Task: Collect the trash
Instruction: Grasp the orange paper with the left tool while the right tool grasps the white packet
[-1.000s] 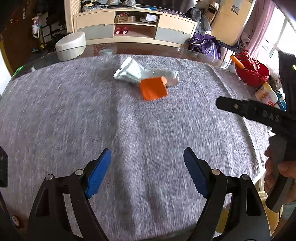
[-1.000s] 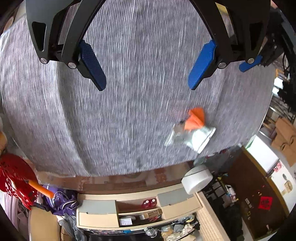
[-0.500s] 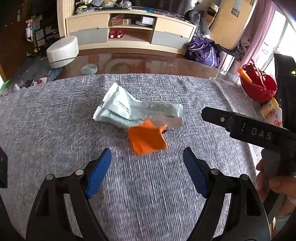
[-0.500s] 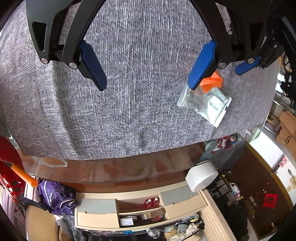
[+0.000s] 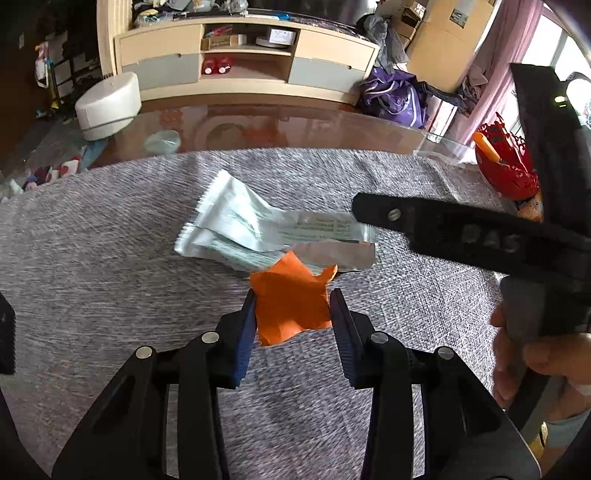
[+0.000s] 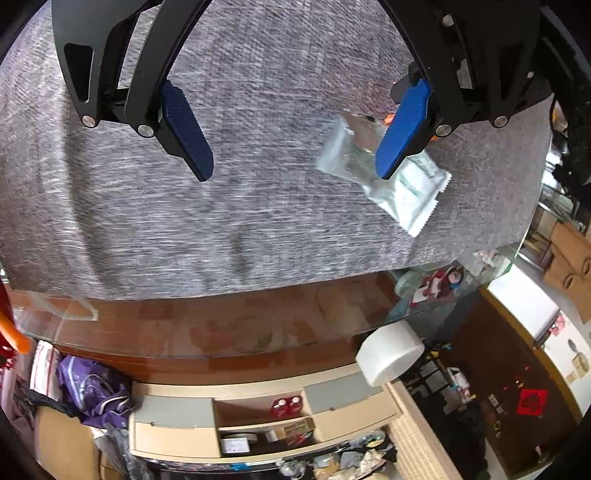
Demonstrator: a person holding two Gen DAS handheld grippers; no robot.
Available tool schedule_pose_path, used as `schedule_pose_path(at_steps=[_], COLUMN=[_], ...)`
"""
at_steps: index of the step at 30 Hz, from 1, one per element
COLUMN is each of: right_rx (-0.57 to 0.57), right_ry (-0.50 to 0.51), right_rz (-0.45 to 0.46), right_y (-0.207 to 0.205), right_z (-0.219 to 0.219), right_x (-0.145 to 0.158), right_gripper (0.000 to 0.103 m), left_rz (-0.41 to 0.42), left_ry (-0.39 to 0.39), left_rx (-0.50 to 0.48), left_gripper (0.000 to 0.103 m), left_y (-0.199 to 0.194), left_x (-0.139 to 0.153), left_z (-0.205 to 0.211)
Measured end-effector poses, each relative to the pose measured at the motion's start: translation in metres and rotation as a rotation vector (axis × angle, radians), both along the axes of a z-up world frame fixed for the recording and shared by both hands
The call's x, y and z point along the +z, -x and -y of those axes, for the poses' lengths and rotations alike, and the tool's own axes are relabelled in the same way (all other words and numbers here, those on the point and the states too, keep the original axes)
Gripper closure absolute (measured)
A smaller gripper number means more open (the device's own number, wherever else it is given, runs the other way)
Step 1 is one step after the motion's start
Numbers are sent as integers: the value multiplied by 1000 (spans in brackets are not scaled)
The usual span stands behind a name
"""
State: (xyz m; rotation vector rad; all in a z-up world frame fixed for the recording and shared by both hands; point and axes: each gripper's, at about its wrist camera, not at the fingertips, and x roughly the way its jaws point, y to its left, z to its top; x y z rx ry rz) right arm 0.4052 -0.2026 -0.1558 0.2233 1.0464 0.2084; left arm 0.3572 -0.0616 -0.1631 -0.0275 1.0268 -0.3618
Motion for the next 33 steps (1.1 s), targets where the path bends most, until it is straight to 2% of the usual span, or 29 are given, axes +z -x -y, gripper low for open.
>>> schedule_pose_path(at_steps=[3,8,11,12,14,17,24,33], right_rx=[30,56,72,81,98,136,136,87], right_ry=[-6,-4,2,-7,-11,-9,8,69], right_rz=[-21,-28,-28,-35,-30,-5,64,140], right_y=[-5,-4,-3,-3,0,11,50,127], right_z=[-16,-33,-38,-40,-45,-52,-39,-6], right_x=[-9,-17,-16,-17,-15,-5,33,83], right_gripper=[16,29,58,71,77,92,96,95], left_rz=[11,2,-1,-1,-3,-1,26,74], left_ry=[-28,-48,-46,-46,-46,-47,-48,-27], left_rx=[19,47,62,66,68,68,61,22], left_gripper=[66,66,66,66,66,66,66,66], left_y=[2,3,4,4,7,12,42,109], left_x=[5,4,3,3,3,6,29,64], left_z=[-11,-30,-37,-39,-41,-41,-37,-28])
